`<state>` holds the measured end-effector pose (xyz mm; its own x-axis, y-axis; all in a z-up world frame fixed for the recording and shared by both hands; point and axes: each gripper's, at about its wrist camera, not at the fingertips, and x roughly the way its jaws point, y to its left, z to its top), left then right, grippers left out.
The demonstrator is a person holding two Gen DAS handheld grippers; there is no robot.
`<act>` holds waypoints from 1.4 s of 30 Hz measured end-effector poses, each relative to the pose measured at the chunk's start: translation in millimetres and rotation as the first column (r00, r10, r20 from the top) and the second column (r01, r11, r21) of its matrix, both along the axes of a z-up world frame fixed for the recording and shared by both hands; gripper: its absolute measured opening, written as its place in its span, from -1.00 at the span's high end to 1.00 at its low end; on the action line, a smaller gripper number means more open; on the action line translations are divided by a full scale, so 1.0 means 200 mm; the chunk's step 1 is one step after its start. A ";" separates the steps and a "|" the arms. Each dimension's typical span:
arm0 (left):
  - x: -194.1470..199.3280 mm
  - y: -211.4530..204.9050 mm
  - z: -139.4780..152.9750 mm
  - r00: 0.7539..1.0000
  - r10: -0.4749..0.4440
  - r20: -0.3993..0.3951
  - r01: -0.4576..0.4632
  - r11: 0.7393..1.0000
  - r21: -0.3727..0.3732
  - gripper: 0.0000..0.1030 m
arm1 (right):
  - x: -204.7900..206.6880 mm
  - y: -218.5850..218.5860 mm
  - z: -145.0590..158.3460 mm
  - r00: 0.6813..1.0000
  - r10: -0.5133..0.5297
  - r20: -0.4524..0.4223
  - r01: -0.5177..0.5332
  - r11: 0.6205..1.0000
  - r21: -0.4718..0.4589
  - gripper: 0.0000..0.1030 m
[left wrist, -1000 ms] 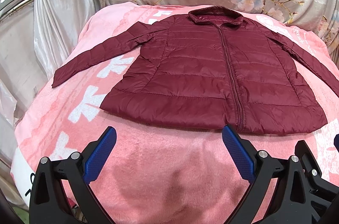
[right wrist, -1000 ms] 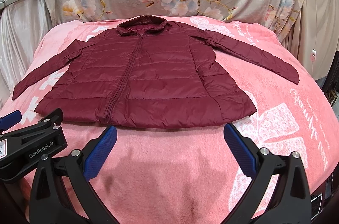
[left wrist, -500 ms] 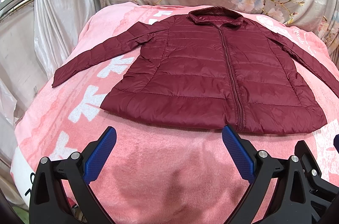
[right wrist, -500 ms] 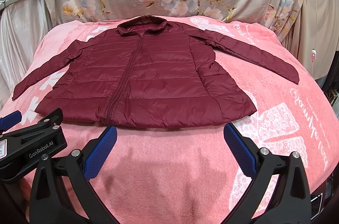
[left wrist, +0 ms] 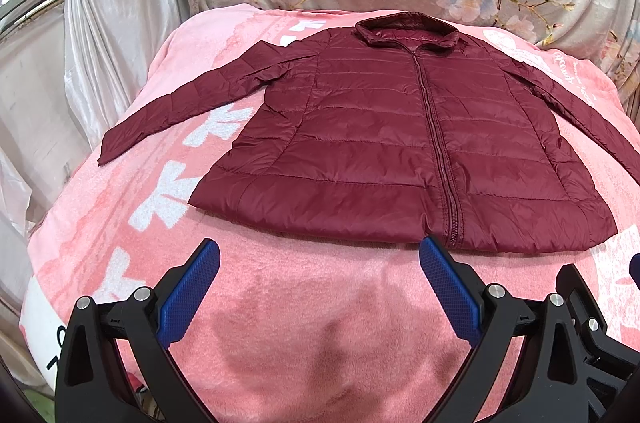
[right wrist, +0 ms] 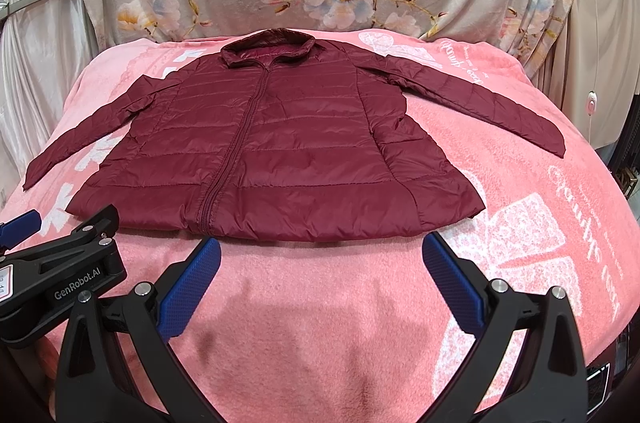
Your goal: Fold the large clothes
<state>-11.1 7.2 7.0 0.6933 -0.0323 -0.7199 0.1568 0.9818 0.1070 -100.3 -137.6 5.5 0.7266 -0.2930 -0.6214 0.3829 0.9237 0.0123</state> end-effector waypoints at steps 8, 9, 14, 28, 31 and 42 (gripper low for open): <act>0.00 0.00 0.00 1.000 -0.001 -0.002 0.001 1.000 -0.001 -0.89 | 0.00 0.00 0.00 1.000 0.000 0.000 0.000 1.000 0.003 -0.91; -0.01 0.00 0.01 1.000 0.000 -0.002 0.000 1.000 -0.002 -0.89 | 0.00 0.00 0.00 1.000 0.000 0.000 0.000 1.000 0.001 -0.91; -0.01 0.00 0.00 1.000 -0.001 -0.001 0.001 1.000 -0.001 -0.89 | 0.00 0.00 0.00 1.000 0.000 0.001 0.000 1.000 0.002 -0.91; -0.01 0.00 0.00 1.000 0.000 -0.001 0.000 1.000 -0.001 -0.89 | 0.00 0.00 0.00 1.000 0.000 0.000 0.000 1.000 0.005 -0.91; 0.00 0.00 0.00 1.000 -0.001 -0.003 0.001 1.000 -0.002 -0.89 | 0.01 0.00 0.00 1.000 0.000 -0.001 0.000 1.000 0.003 -0.91; 0.04 -0.01 -0.03 1.000 -0.002 -0.027 0.002 1.000 0.003 -0.89 | 0.05 -0.01 -0.06 1.000 0.007 -0.020 -0.007 1.000 0.020 -0.91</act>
